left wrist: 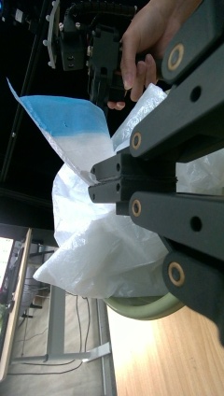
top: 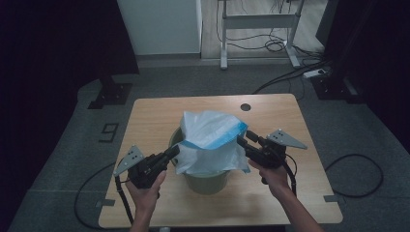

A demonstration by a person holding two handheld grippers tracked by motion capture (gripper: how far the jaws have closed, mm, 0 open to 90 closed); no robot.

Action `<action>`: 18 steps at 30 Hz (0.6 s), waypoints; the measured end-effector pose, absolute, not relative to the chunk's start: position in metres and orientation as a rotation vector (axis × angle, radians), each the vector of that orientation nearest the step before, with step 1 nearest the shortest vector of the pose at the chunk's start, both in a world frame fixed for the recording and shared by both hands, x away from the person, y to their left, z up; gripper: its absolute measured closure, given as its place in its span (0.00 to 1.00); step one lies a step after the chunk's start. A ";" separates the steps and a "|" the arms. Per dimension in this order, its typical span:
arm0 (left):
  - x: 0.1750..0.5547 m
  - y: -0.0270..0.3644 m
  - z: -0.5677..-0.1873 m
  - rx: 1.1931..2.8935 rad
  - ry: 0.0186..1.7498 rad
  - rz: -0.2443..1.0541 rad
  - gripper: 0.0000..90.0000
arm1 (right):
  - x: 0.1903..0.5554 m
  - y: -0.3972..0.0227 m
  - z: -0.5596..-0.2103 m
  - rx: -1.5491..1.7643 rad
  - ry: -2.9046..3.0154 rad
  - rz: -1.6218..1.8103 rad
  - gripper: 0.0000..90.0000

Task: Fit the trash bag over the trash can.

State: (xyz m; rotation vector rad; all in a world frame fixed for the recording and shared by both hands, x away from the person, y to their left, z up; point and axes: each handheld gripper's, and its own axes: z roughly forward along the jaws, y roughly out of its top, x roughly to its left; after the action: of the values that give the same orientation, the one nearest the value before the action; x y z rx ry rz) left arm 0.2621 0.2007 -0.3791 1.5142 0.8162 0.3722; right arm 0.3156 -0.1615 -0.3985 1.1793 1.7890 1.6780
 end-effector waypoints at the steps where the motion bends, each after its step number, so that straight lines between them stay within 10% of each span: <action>1: 0.262 0.201 -0.379 1.513 0.816 0.373 1.00 | 0.316 -0.161 -0.399 1.183 1.789 1.681 0.59; 18: 0.263 0.203 -0.381 1.507 0.815 0.359 1.00 | 0.328 -0.164 -0.400 1.247 1.762 1.723 0.64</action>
State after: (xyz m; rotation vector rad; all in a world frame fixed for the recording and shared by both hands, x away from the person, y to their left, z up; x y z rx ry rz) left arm 0.2628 0.2031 -0.3813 1.5068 0.8146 0.3587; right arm 0.3284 -0.1641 -0.4005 1.2469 1.7623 1.7231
